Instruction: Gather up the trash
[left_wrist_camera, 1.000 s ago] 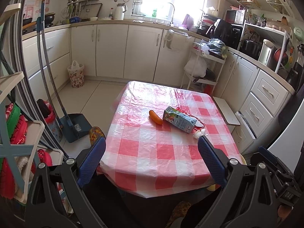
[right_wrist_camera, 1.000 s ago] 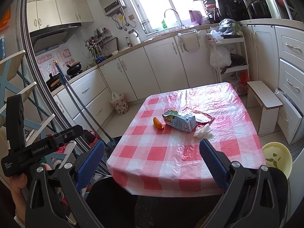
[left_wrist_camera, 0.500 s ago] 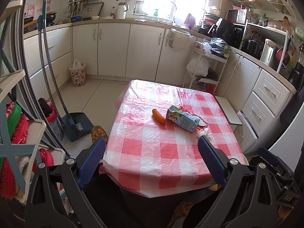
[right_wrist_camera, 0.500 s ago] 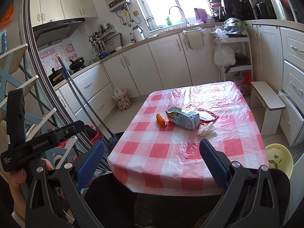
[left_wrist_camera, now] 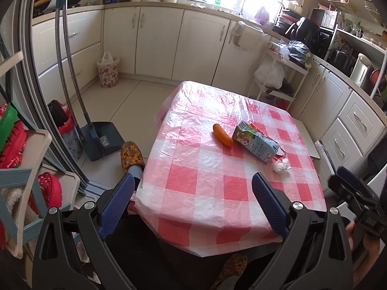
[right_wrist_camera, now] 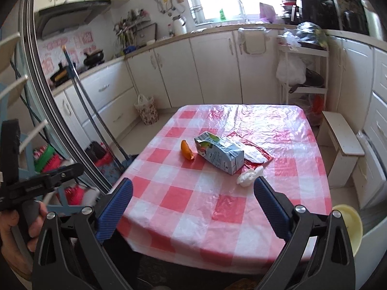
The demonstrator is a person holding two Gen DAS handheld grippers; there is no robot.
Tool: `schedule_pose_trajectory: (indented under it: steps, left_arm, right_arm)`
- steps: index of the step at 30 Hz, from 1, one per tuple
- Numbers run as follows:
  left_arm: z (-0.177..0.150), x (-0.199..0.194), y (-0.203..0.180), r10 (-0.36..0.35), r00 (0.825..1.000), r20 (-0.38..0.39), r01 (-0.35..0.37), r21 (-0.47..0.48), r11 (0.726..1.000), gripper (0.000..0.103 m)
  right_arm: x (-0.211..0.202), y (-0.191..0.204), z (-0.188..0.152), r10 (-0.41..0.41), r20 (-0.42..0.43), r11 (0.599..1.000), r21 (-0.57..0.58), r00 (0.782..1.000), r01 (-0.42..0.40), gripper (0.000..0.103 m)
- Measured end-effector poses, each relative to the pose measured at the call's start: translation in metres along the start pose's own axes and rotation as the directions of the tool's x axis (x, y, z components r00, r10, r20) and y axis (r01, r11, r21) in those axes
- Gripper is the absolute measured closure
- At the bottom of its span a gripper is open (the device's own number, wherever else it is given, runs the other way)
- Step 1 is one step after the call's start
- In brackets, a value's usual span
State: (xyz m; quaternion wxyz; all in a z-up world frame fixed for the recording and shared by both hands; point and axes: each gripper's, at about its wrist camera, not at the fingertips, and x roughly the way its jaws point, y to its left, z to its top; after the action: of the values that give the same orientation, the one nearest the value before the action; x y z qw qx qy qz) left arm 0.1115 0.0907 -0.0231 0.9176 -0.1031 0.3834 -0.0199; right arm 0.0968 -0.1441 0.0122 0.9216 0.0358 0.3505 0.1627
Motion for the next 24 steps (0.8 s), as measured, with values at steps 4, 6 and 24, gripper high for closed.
schedule_pose_trajectory:
  steps: [4,6,24]
  left_arm:
    - [-0.002,0.017,-0.001,-0.012,0.999,-0.03,0.012,0.0,1.0,0.009]
    - [-0.003,0.027,-0.002,-0.013,0.999,-0.048,0.013,0.004,1.0,0.009]
    - [0.007,0.092,0.007,0.04,0.989,-0.144,-0.039,0.006,0.999,0.009]
  right_arm:
    - [0.052,-0.009,0.023,-0.02,-0.067,0.992,-0.126,0.998,0.012,0.007]
    - [0.084,-0.013,0.035,-0.031,-0.116,0.984,-0.176,0.993,0.01,0.007]
    - [0.157,-0.037,0.03,0.071,-0.315,0.983,-0.141,0.946,-0.121,0.053]
